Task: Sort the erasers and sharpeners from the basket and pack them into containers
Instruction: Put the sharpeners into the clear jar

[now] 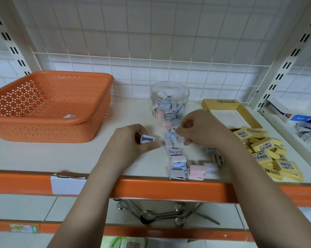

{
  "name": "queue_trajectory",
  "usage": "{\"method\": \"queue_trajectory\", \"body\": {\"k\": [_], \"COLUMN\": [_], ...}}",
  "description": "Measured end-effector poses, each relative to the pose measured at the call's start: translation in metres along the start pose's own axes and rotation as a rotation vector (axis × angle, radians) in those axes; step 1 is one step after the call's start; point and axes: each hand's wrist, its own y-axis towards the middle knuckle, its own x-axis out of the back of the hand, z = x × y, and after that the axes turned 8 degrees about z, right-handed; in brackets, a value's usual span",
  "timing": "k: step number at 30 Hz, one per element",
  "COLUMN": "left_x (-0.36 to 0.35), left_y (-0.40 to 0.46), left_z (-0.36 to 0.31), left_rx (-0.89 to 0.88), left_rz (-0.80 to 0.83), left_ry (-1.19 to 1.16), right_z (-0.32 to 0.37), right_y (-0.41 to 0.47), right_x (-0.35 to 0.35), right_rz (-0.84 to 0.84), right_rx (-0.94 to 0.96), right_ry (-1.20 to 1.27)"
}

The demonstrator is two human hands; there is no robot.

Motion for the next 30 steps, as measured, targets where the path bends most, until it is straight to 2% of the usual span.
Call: {"method": "queue_trajectory", "body": {"k": [6,12,17,19,25,30], "left_x": [0.008,0.022,0.037,0.039,0.026,0.014], "left_y": [0.015,0.028,0.065,0.086,0.148,0.166], "left_z": [-0.004,-0.01,-0.032,-0.043,-0.052,-0.045], "left_rx": [-0.037,-0.083,-0.18,-0.202,-0.18,-0.141], "left_rz": [0.061,-0.021,-0.108,-0.11,-0.02,0.046], "left_ry": [0.061,-0.017,0.014,0.068,0.204,0.268], "right_z": [0.01,0.007,-0.003,-0.007,-0.024,-0.031], "right_y": [0.048,0.097,0.065,0.032,-0.044,-0.058], "right_x": [0.034,0.039,0.041,0.04,0.03,0.015], "right_rz": [-0.355,-0.342,-0.421,-0.331,0.204,0.319], "right_rx": [0.165,0.123,0.173,0.16,0.162,0.171], "right_ry": [0.297,0.118,0.203,0.217,0.182,0.131]}}
